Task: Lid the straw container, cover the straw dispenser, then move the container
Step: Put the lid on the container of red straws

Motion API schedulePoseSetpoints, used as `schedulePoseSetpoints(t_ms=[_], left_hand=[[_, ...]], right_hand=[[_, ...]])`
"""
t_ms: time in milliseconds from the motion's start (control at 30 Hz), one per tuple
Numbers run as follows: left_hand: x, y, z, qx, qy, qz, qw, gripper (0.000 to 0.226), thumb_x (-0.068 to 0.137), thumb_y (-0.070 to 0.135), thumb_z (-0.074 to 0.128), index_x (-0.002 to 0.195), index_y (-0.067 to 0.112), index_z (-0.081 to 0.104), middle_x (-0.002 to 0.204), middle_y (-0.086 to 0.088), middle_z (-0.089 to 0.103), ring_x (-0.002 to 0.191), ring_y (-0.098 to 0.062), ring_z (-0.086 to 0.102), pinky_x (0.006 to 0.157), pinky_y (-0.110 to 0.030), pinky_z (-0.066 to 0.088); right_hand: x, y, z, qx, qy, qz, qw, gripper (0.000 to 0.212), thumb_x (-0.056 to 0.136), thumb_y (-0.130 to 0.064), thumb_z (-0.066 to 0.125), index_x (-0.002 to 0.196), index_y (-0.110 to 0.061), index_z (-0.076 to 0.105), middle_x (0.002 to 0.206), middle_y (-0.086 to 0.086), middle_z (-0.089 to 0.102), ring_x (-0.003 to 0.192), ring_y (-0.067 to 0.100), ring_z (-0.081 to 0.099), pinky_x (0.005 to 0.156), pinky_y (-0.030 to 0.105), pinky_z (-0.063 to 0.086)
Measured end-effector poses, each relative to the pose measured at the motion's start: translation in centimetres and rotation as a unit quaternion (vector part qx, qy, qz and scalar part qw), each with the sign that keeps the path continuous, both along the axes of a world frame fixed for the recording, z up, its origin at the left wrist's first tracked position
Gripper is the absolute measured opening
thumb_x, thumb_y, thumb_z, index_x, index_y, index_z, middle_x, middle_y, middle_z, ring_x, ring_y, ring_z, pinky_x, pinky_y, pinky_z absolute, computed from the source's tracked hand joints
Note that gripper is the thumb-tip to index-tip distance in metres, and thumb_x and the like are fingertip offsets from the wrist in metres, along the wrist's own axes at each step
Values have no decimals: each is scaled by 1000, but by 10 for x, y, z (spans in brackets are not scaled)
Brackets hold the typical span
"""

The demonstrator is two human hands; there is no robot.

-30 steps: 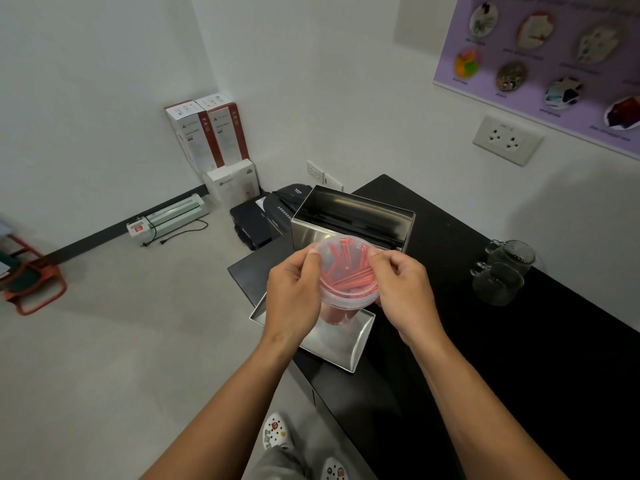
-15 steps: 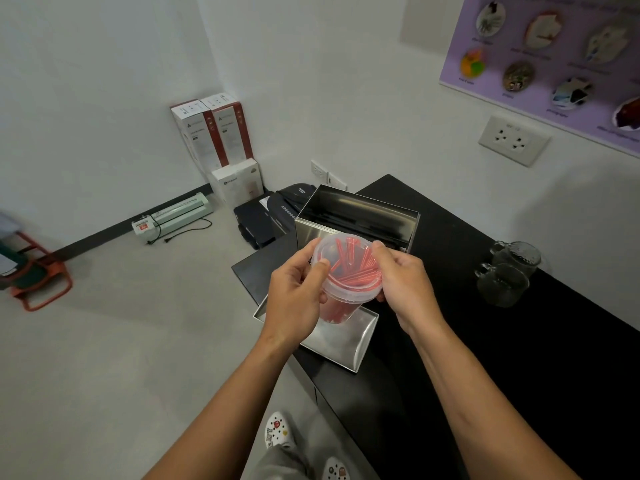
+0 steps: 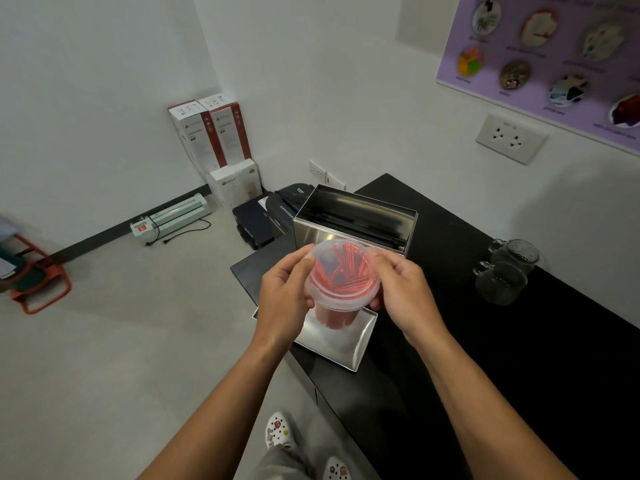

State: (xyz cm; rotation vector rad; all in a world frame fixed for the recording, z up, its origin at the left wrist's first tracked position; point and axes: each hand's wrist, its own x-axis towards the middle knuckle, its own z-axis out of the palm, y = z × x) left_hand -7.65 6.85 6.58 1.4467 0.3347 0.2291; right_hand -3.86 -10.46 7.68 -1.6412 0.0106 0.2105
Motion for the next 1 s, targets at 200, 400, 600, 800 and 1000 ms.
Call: schedulePoseSetpoints(t_ms=[200, 400, 600, 800, 1000], left_hand=[[-4, 1, -14, 31, 7, -84, 996, 39, 103, 4, 60, 140, 17, 67, 85, -13, 71, 65, -10, 67, 59, -25, 59], [4, -20, -24, 54, 27, -149, 987, 32, 106, 20, 60, 128, 41, 69, 91, -10, 76, 78, -11, 73, 67, -26, 63], [24, -52, -40, 97, 66, -223, 968, 38, 107, 22, 58, 117, 58, 64, 74, 10, 73, 71, -8, 70, 66, -26, 63], [38, -87, -63, 135, 107, -294, 940, 39, 107, 25, 57, 145, 34, 61, 86, -6, 68, 70, -12, 64, 59, -24, 57], [38, -111, -81, 172, 134, -349, 911, 42, 109, 28, 53, 151, 35, 55, 90, -8, 69, 73, -15, 63, 58, -25, 56]], right_hand=[[8, -18, -2, -31, -16, -17, 999, 21, 104, -37, 57, 105, -32, 78, 61, -3, 65, 53, 8, 59, 53, 20, 50], [6, -47, -15, -63, -35, -63, 995, 14, 101, -36, 63, 103, -41, 77, 73, -11, 74, 55, 0, 62, 49, 15, 47], [4, -89, -32, -105, 11, -101, 989, 17, 100, -36, 65, 114, -35, 74, 84, -1, 76, 61, 1, 63, 51, 23, 50], [-4, -124, -53, -150, 51, -124, 979, 23, 101, -36, 63, 122, -30, 71, 89, 2, 74, 75, 13, 67, 58, 28, 49], [-14, -152, -80, -170, 82, -137, 972, 22, 101, -33, 63, 122, -30, 69, 94, -2, 74, 81, 16, 70, 61, 28, 50]])
